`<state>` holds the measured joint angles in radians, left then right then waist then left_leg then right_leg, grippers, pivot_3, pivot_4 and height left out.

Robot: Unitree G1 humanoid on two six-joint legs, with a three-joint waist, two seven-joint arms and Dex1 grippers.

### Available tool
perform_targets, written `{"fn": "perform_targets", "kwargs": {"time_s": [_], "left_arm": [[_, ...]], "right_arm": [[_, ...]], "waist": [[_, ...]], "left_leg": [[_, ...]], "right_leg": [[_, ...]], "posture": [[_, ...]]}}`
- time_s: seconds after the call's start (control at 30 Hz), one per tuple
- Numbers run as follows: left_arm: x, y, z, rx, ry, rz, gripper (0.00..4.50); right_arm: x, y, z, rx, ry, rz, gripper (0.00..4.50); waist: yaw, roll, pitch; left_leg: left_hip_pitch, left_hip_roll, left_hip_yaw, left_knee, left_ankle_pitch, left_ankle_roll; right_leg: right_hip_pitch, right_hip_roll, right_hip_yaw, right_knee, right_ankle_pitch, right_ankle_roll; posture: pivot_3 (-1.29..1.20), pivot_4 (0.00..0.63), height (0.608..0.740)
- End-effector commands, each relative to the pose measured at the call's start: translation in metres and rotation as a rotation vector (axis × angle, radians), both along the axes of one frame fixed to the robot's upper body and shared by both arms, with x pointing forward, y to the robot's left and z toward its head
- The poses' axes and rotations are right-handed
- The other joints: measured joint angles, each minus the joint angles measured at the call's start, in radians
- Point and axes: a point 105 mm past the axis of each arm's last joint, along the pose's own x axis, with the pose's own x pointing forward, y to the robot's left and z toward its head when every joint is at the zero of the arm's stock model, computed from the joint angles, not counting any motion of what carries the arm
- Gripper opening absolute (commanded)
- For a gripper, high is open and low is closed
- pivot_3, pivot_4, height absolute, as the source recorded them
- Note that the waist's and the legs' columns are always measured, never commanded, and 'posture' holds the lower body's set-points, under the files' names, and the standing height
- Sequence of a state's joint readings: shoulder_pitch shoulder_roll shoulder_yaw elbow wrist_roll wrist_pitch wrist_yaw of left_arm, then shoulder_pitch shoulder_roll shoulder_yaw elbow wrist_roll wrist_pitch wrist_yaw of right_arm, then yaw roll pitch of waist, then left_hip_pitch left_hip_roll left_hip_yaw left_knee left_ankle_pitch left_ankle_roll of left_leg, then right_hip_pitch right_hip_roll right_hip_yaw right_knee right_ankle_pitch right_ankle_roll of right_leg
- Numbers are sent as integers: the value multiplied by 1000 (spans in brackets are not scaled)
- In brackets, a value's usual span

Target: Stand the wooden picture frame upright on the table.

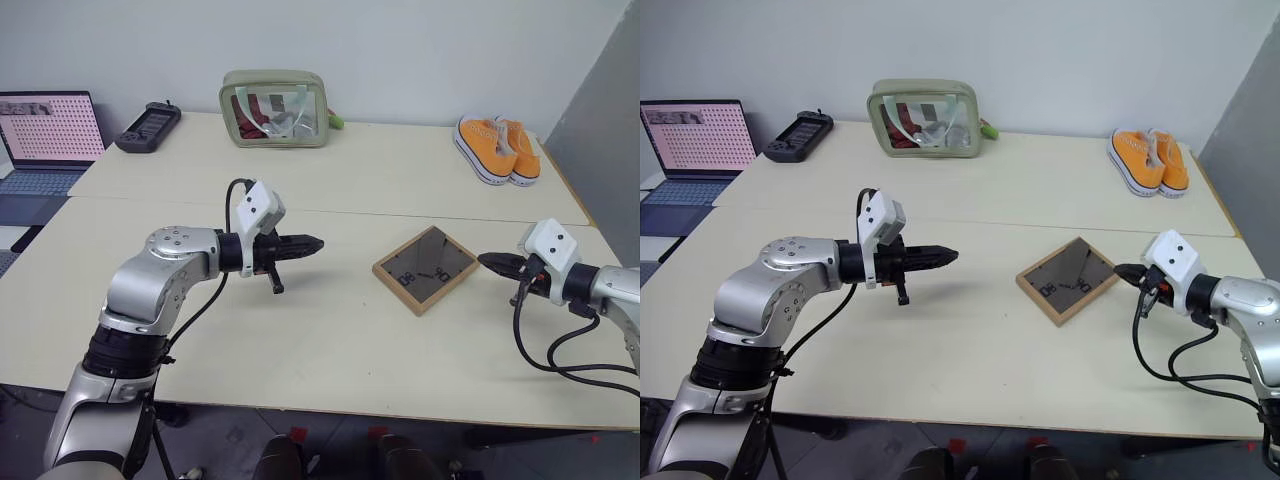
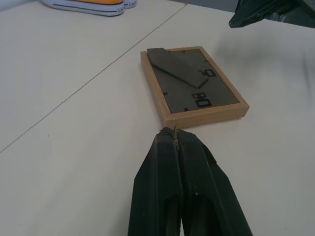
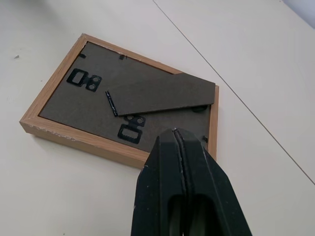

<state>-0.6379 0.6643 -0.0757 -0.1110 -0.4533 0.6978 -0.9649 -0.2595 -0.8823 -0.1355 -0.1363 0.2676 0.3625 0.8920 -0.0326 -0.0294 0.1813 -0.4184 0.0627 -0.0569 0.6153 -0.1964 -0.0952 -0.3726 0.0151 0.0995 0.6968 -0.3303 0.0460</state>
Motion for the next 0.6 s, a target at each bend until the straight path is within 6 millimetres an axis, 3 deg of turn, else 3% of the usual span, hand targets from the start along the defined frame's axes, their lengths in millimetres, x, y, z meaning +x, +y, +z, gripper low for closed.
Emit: {"fn": "perform_targets", "kwargs": {"time_s": [0.03,0.3,0.47,0.6], "left_arm": [[4,-3,16,-29,-45,27,23],[14,-1,3,-12,-29,78,23],[41,-3,-27,-3,21,144,23],[62,-19,-38,-11,36,134,23]], "right_arm": [[3,-1,19,31,-75,-27,0],[12,-9,16,55,-91,-118,0],[32,-25,11,101,-132,-326,0],[29,-23,3,99,-119,-380,0]], "waist": [[0,0,0],[0,0,0],[0,0,0],[7,0,0]], "left_leg": [[0,0,0,0,0,0],[0,0,0,0,0,0],[1,0,0,1,0,0],[-1,-1,0,2,0,0]], "right_leg": [[0,0,0,0,0,0],[0,0,0,0,0,0],[1,0,0,1,0,0],[0,0,0,1,0,0]], "posture": [[0,150,740],[0,150,740],[0,150,740],[0,150,740]]}}
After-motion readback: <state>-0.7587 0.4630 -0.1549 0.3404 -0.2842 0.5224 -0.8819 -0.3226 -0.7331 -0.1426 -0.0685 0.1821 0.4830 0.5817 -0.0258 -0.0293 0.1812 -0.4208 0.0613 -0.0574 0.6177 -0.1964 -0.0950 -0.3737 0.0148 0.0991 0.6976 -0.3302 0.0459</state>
